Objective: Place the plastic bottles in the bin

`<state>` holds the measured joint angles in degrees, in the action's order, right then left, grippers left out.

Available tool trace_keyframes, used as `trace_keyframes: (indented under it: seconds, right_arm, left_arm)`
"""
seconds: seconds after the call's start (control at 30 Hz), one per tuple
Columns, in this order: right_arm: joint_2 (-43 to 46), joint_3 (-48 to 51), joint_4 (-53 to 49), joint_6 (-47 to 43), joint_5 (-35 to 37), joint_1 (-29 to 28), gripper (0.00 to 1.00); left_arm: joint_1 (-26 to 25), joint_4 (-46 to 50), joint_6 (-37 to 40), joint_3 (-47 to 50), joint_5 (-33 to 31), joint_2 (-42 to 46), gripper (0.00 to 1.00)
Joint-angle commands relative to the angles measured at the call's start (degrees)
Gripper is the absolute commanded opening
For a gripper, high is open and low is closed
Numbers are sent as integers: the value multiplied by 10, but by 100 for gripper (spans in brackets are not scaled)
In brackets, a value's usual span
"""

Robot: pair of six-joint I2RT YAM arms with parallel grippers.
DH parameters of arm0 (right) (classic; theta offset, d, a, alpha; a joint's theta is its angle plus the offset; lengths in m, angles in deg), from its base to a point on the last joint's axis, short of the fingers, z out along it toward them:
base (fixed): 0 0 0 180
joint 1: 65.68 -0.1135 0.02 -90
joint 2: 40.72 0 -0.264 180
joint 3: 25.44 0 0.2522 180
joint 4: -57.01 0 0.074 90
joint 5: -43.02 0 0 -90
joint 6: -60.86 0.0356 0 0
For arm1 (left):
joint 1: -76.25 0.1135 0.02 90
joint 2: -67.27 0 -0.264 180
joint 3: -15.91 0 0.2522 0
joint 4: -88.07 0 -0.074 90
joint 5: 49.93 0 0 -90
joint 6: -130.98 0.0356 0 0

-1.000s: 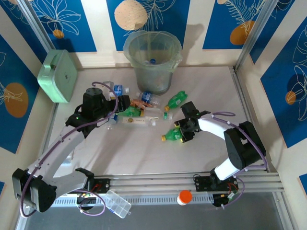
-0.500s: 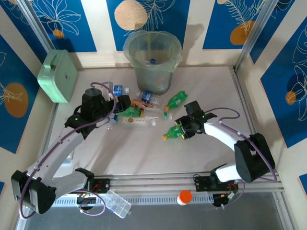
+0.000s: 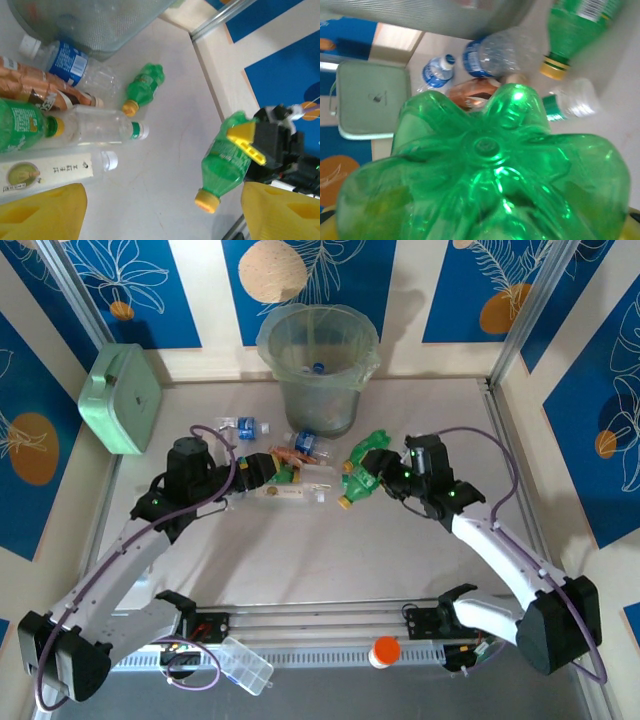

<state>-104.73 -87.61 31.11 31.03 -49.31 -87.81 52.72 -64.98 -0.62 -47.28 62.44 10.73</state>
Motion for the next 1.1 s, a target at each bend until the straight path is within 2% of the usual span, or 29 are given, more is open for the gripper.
trace_keyframes:
  seconds: [0.0, 0.2, 0.37, 0.5, 0.67, 0.73, 0.83, 0.9, 1.07]
  right_arm:
    - [-29, -91, 8, -85, -63, 19, 53]
    - [-117, -243, 1, -110, -90, 49, 53]
    - [-235, -412, -7, -112, -125, 74, 52]
    - [-362, -609, -67, -139, -123, 79, 51]
    - [-555, -900, -185, -172, -134, 91, 51]
    - [-653, -1042, -230, -160, -181, 104, 51]
    - [-754, -1187, -264, -145, -199, 113, 51]
    - [-771, -1189, -239, -139, -208, 114, 50]
    - [-737, -1075, -150, -147, -196, 104, 51]
  left_arm:
    - [0, 16, 2, -14, 9, 24, 81]
    - [-1, 76, 57, -41, -39, 43, 81]
    - [0, 101, 83, -53, -60, 53, 81]
    - [0, 119, 103, -68, -69, 51, 81]
    - [1, 124, 115, -72, -81, 50, 81]
    - [1, 120, 116, -70, -85, 47, 81]
    - [2, 117, 119, -68, -84, 34, 81]
    - [3, 116, 120, -68, -82, 27, 81]
    - [6, 106, 121, -65, -81, 16, 81]
